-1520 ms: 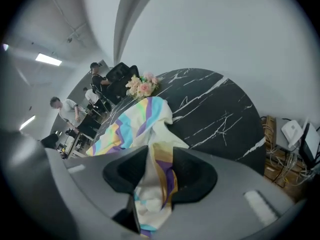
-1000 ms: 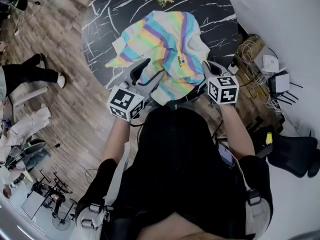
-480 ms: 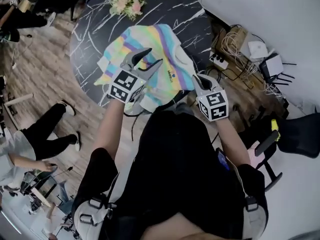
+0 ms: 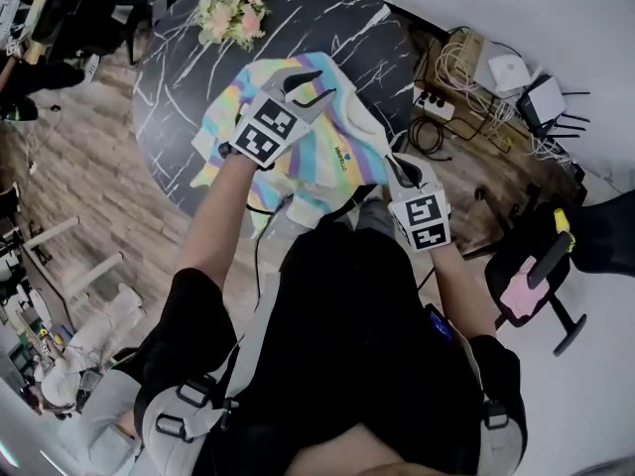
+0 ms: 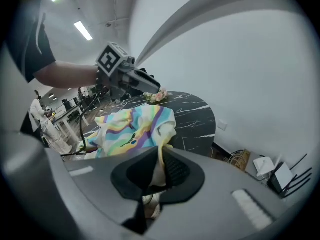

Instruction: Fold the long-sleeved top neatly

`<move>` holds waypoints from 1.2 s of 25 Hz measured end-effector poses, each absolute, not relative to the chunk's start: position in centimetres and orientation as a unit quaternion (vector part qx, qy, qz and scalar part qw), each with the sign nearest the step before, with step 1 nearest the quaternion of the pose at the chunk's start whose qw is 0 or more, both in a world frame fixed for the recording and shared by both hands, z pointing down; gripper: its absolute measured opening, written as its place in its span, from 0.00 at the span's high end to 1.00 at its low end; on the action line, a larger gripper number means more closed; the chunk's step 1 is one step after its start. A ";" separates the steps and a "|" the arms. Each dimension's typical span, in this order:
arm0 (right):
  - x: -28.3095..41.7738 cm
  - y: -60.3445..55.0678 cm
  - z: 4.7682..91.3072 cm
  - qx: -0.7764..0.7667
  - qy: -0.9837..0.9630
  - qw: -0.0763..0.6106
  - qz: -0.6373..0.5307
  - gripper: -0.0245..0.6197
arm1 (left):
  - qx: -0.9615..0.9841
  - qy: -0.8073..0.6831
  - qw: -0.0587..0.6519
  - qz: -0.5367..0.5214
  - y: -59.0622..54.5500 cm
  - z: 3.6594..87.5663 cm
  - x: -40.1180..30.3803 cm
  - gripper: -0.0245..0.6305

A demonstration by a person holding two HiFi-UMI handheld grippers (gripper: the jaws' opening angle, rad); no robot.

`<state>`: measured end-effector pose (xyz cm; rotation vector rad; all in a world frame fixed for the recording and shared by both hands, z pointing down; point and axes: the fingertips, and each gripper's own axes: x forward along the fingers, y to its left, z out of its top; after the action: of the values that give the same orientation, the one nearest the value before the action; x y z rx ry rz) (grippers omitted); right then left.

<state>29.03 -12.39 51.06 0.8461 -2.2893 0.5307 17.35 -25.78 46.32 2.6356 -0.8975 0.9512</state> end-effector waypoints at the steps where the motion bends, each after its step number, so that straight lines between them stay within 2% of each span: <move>1: 29.0 -12.1 51.1 0.327 -0.867 0.316 0.206 0.94 | 0.892 -0.293 0.096 0.331 -26.5 47.0 17.6 0.74; 3: 29.2 -11.7 51.4 0.342 -0.860 0.313 0.213 0.94 | 0.892 -0.269 0.090 0.353 -27.7 48.4 18.4 0.76; 18: 30.1 -10.1 53.3 0.402 -0.827 0.303 0.249 0.94 | 0.868 -0.129 0.020 0.479 -28.6 58.3 21.0 0.76; 23: 30.2 -9.5 54.0 0.401 -0.824 0.310 0.254 0.94 | 0.850 -0.110 -0.001 0.515 -26.9 59.3 19.6 0.72; 28: 30.2 -9.2 54.3 0.403 -0.823 0.308 0.255 0.94 | 0.864 -0.114 -0.004 0.490 -27.3 58.1 20.6 0.67; 30: 30.2 -9.2 54.3 0.405 -0.824 0.303 0.256 0.94 | 0.860 -0.095 -0.028 0.501 -27.5 58.0 21.4 0.63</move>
<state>30.17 -9.18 54.26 1.0733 -2.1824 0.6783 21.36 -27.52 58.00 2.7497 -0.3045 1.6038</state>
